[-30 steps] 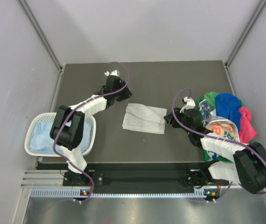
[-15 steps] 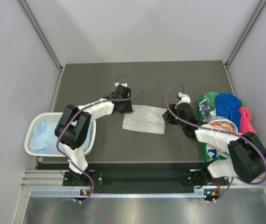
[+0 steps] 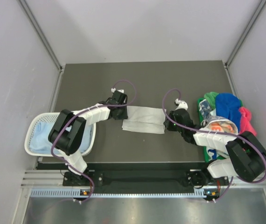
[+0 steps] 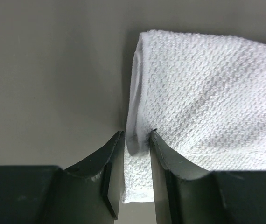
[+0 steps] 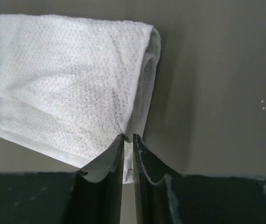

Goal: Fold and stack the towels
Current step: Fold the towel

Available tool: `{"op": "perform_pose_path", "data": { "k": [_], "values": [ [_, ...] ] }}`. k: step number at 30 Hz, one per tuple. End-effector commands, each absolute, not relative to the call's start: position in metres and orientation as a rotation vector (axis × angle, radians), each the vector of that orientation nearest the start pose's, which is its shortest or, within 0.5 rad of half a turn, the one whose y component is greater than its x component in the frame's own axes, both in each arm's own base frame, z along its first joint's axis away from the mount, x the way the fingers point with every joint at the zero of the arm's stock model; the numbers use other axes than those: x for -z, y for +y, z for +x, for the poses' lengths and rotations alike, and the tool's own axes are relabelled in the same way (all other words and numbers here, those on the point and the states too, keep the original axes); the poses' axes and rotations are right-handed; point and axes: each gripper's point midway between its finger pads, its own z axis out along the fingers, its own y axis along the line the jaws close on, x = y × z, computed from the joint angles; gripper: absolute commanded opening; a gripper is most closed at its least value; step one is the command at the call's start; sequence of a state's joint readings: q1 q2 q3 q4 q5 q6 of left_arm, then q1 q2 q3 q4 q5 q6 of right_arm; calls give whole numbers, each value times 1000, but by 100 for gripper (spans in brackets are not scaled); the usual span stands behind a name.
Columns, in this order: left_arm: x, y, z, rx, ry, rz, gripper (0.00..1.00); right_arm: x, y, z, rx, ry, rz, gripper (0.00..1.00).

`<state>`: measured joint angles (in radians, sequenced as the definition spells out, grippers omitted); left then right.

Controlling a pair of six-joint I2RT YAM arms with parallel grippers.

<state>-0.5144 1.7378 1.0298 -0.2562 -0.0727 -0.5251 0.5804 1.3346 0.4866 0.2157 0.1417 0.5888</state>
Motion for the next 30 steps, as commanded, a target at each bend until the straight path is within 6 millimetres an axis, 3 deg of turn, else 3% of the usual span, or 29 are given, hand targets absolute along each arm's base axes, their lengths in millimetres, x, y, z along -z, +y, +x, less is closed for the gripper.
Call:
{"op": "perform_pose_path", "data": {
  "k": [1, 6, 17, 23, 30],
  "values": [
    [-43, -202, 346, 312, 2529, -27, 36, -51, 190, 290, -499, 2214, 111, 12],
    [-45, -205, 349, 326, 2527, -20, 37, -49, 184, 287, -478, 2217, 123, 10],
    [-85, -208, 349, 411, 2482, -65, 51, -79, 178, 287, -496, 2159, 200, 29],
    [-68, -210, 340, 454, 2533, -165, 49, -86, 185, 292, -523, 2158, 212, 39],
    [-53, -207, 341, 430, 2539, -234, 45, -64, 194, 300, -514, 2213, 226, 40]
  ]
}}
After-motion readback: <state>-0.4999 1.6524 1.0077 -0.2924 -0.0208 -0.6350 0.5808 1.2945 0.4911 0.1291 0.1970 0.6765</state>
